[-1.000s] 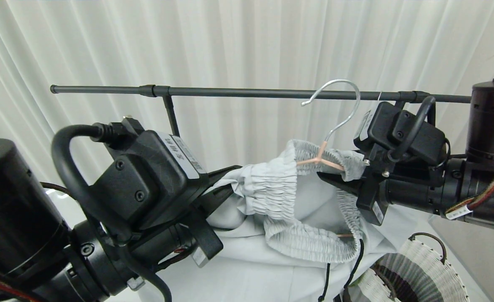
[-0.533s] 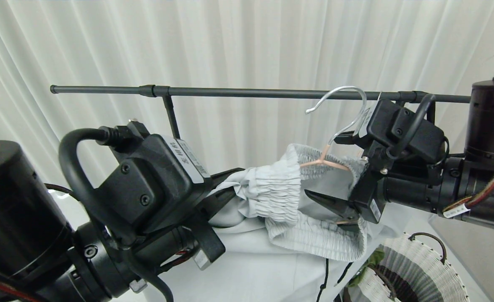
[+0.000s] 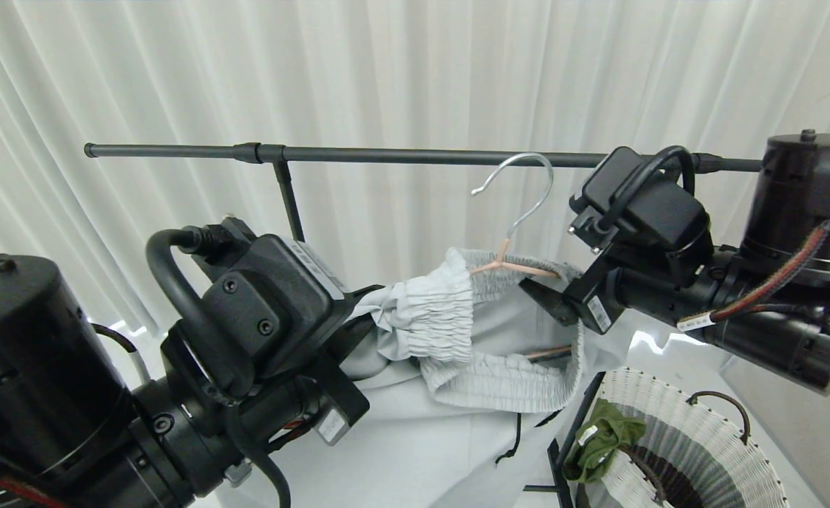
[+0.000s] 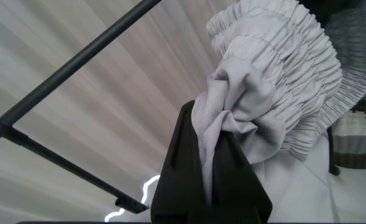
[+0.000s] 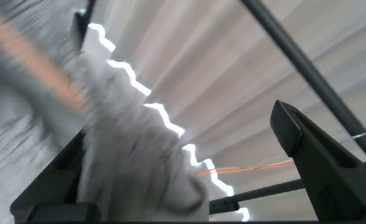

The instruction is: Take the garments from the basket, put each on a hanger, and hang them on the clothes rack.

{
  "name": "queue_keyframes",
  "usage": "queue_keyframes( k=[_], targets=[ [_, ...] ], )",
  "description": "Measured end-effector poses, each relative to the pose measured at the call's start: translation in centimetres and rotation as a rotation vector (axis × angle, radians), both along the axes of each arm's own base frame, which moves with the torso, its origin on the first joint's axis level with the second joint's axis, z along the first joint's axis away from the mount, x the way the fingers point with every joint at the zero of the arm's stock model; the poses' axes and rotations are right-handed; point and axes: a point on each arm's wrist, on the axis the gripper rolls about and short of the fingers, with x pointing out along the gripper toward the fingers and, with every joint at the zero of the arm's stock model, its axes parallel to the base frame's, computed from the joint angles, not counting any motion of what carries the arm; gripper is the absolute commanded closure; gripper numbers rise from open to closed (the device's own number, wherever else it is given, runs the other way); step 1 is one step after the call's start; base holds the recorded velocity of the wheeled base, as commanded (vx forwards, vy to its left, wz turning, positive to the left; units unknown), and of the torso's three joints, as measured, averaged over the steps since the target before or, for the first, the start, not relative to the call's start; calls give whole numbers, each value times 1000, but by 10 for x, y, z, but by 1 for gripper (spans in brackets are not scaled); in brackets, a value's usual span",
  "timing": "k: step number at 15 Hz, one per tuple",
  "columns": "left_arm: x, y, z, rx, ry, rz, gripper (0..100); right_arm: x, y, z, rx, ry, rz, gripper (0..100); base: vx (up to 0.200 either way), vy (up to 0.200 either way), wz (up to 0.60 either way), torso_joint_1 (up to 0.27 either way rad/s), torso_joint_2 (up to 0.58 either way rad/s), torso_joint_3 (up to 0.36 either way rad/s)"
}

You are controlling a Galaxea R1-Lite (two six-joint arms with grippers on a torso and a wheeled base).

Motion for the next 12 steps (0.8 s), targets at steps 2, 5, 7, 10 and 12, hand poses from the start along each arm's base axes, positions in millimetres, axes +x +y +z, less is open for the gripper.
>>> queue_keyframes(
  k=[2,5,7,10,12],
  targets=[
    [-1,-1,2,-6,-3,-7,100,5,8,-5,-7,-18,3,0,0,0,0,0,0,0],
    [-5,-3,3,-11,-6,-27,100,10,13,-12,-20,-10,-22,0,0,0,0,0,0,0],
    [-6,-3,3,-11,-6,-33,100,11,14,-14,-24,-7,-25,0,0,0,0,0,0,0],
    [-7,-3,3,-11,-8,-33,100,12,14,-15,-25,-4,-25,100,0,0,0,0,0,0],
    [-6,-3,3,-11,-8,-30,100,12,14,-13,-8,-18,-29,100,0,0,0,0,0,0]
  ],
)
